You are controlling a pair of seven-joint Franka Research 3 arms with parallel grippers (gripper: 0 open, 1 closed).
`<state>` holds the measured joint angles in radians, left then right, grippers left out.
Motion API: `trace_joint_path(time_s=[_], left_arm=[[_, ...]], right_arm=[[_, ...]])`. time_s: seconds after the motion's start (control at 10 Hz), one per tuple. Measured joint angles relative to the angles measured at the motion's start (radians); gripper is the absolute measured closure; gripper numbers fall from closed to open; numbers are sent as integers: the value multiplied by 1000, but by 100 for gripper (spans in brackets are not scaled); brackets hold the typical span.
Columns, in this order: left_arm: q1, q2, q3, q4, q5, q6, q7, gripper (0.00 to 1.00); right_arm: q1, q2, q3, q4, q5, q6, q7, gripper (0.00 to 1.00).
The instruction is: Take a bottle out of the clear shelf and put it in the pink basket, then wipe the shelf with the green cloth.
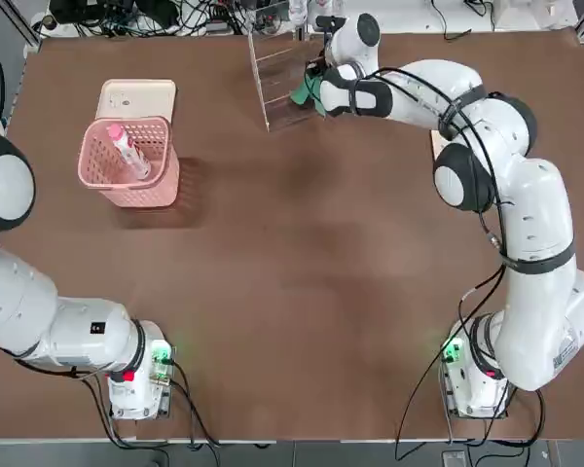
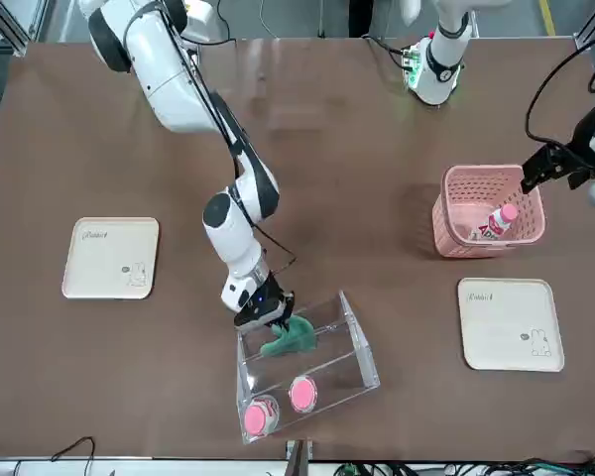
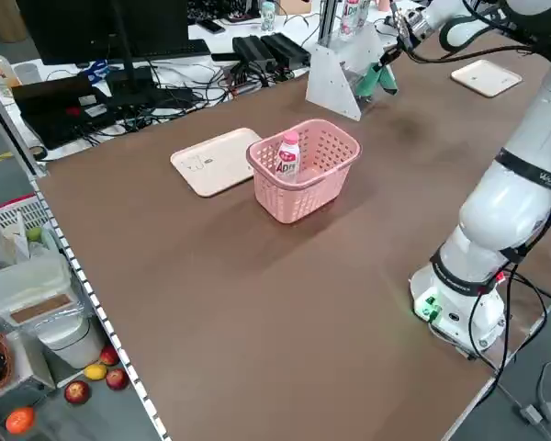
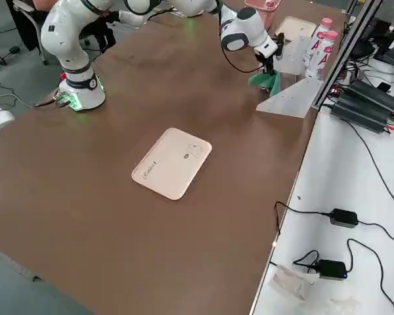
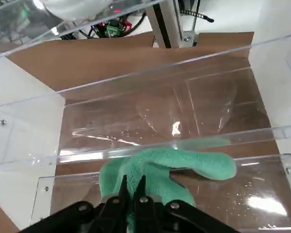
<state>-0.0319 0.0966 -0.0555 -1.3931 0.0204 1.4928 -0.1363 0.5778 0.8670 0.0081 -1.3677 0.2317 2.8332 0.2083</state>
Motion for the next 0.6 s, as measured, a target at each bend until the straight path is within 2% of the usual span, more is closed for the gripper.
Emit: trace_joint_path(time_s=[0.6], left_arm=[[0,0,0,0,0,1,0,0]], right_arm=[[71,2,18,38,1,0,168,95]])
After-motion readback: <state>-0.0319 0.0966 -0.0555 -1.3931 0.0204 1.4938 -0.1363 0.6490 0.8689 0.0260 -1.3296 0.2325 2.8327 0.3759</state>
